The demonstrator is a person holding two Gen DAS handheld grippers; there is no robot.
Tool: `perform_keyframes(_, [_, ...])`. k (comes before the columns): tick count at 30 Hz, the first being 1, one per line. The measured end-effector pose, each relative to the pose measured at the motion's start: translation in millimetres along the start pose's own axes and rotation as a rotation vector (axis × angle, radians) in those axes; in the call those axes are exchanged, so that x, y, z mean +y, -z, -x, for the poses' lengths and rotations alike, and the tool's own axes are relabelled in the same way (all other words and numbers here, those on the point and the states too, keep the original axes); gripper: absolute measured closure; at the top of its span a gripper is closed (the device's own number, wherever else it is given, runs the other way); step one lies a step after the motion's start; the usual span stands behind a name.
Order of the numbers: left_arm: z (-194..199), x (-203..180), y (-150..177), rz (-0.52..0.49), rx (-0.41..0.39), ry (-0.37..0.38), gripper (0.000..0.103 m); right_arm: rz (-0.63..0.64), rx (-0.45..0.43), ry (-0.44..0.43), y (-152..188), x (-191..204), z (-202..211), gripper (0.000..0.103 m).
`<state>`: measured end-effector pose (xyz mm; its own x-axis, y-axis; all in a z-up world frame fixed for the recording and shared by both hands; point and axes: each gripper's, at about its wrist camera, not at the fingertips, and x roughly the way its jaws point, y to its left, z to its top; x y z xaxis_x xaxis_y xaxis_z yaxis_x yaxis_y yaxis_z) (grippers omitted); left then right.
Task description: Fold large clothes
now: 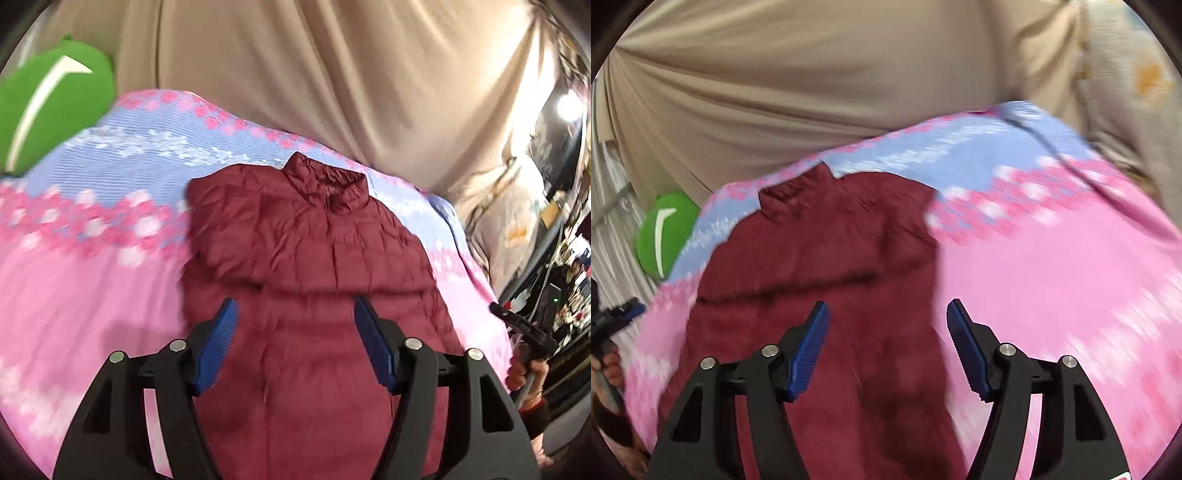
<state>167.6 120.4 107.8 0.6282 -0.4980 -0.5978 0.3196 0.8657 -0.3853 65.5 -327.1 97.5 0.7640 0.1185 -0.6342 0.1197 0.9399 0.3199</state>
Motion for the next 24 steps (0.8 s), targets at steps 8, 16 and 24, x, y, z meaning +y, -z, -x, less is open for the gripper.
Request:
perform_keyframes(8, [-131.1, 35.1, -28.8, 0.062, 0.060, -0.154, 0.058, -0.080, 0.156, 0.063, -41.2, 12.5, -160.0, 0.044])
perform_keyframes(16, [-166.2, 58.0, -21.9, 0.025, 0.106, -0.247, 0.097, 0.067, -0.116, -0.017, -68.9, 54.1, -117.1, 0.101])
perform_keyframes(24, [-149.1, 72.3, -13.6, 0.070, 0.101, -0.195, 0.098, 0.048, 0.133, 0.174, -59.6, 33.0, -181.2, 0.091])
